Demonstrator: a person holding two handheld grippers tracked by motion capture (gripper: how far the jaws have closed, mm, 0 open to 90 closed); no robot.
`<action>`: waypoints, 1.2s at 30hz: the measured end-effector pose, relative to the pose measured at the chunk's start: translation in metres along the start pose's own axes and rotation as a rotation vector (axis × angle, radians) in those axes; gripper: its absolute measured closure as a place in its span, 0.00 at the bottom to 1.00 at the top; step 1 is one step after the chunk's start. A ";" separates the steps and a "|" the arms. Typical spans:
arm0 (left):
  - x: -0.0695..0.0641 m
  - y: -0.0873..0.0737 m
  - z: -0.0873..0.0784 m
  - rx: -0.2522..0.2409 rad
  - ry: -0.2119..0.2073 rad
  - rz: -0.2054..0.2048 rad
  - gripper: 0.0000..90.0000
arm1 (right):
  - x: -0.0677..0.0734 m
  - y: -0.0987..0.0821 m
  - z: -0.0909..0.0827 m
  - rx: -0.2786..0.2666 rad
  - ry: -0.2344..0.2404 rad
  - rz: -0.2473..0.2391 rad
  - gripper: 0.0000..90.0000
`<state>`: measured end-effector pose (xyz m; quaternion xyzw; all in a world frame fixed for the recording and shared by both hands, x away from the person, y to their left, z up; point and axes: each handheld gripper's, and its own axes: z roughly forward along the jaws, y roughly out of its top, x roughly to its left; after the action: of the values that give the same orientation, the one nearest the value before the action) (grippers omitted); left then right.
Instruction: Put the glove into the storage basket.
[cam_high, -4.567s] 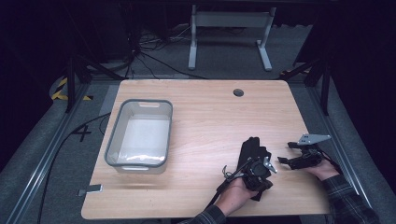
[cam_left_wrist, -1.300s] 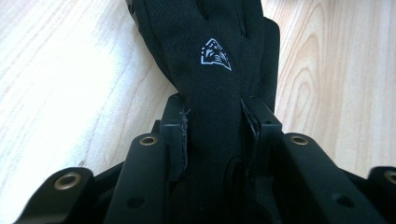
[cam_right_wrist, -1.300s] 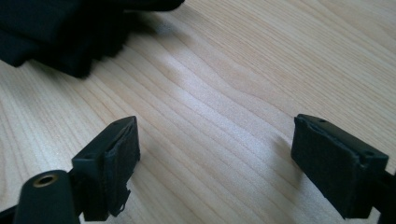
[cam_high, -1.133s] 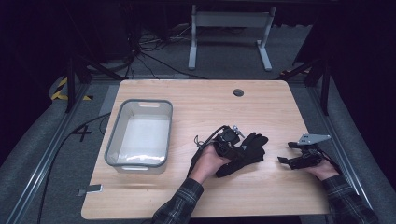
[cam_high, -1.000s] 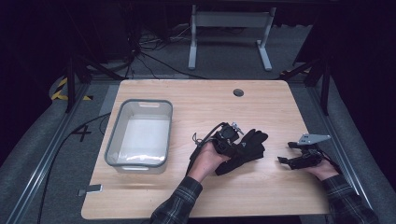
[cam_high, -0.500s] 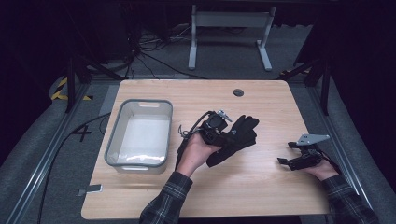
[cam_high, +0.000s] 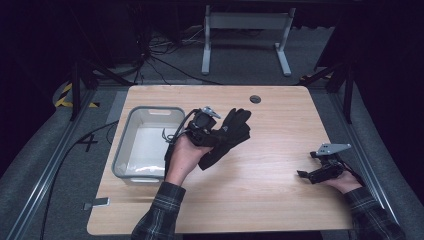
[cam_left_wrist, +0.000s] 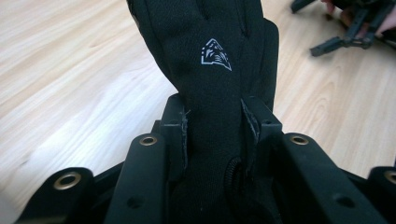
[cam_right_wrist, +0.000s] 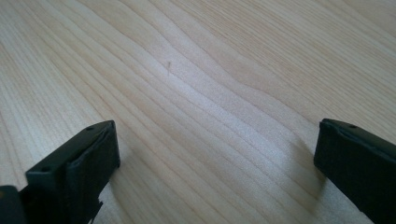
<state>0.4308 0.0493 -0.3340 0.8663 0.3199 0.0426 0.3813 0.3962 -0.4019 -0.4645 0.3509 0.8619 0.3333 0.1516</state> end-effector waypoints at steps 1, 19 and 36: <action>0.003 -0.003 -0.004 -0.007 0.013 -0.009 0.74 | 0.000 0.000 0.000 0.000 0.000 0.000 0.01; 0.060 -0.062 -0.070 -0.056 0.180 -0.177 0.74 | 0.000 0.000 0.000 0.000 0.002 0.000 0.00; 0.101 -0.107 -0.067 -0.036 0.256 -0.277 0.74 | 0.000 0.000 0.000 0.000 -0.003 0.005 0.00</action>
<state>0.4342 0.2052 -0.3772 0.7946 0.4812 0.1051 0.3550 0.3963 -0.4018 -0.4645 0.3537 0.8606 0.3333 0.1521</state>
